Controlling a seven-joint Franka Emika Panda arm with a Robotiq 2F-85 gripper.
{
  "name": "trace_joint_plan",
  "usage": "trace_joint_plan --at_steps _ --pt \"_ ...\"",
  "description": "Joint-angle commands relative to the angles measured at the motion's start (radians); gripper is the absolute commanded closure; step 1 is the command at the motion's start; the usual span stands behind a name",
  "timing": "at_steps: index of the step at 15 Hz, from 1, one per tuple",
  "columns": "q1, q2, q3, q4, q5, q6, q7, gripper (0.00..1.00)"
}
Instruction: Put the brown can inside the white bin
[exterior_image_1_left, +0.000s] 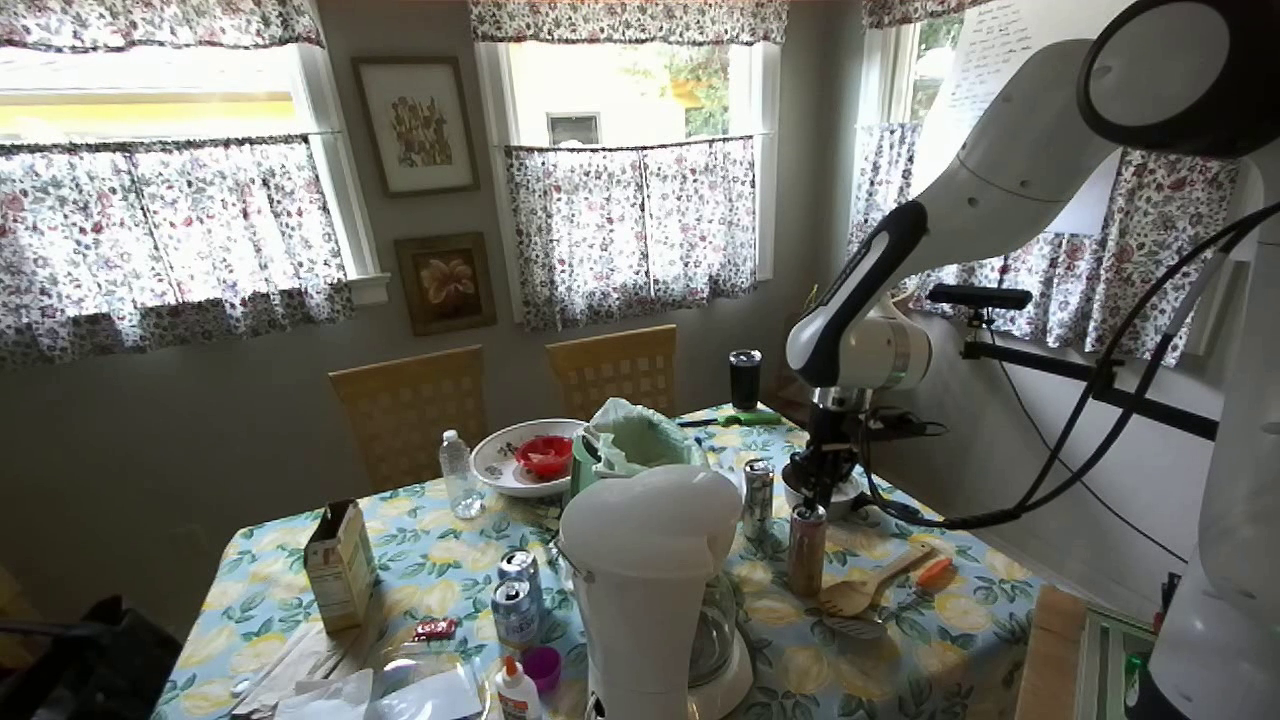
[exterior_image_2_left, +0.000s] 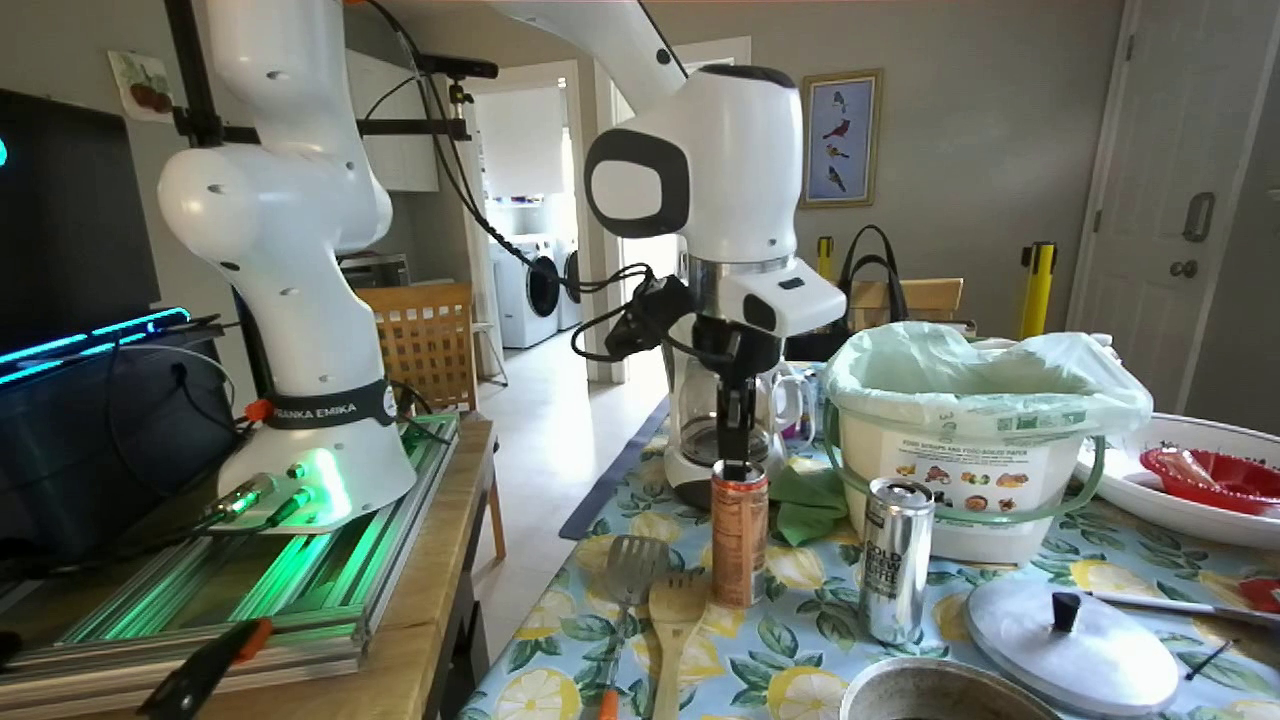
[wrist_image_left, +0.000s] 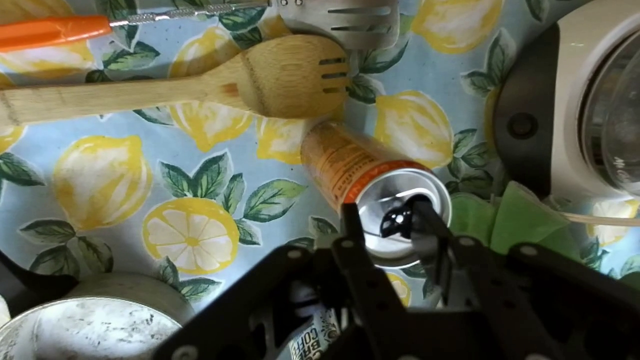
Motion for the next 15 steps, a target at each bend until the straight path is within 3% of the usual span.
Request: trace_joint_plan --at_steps 1,3,5,8,15 --pt "-0.018 0.028 0.02 0.021 0.041 0.02 -0.041 0.8" --pt "-0.018 0.029 0.021 0.022 0.04 0.023 -0.041 0.89" --pt "-0.018 0.03 0.021 0.023 0.039 0.024 -0.04 0.86" --pt "-0.017 0.032 0.023 0.025 0.037 0.026 -0.039 0.99" --pt "-0.02 0.036 0.027 0.034 0.04 0.024 -0.043 1.0"
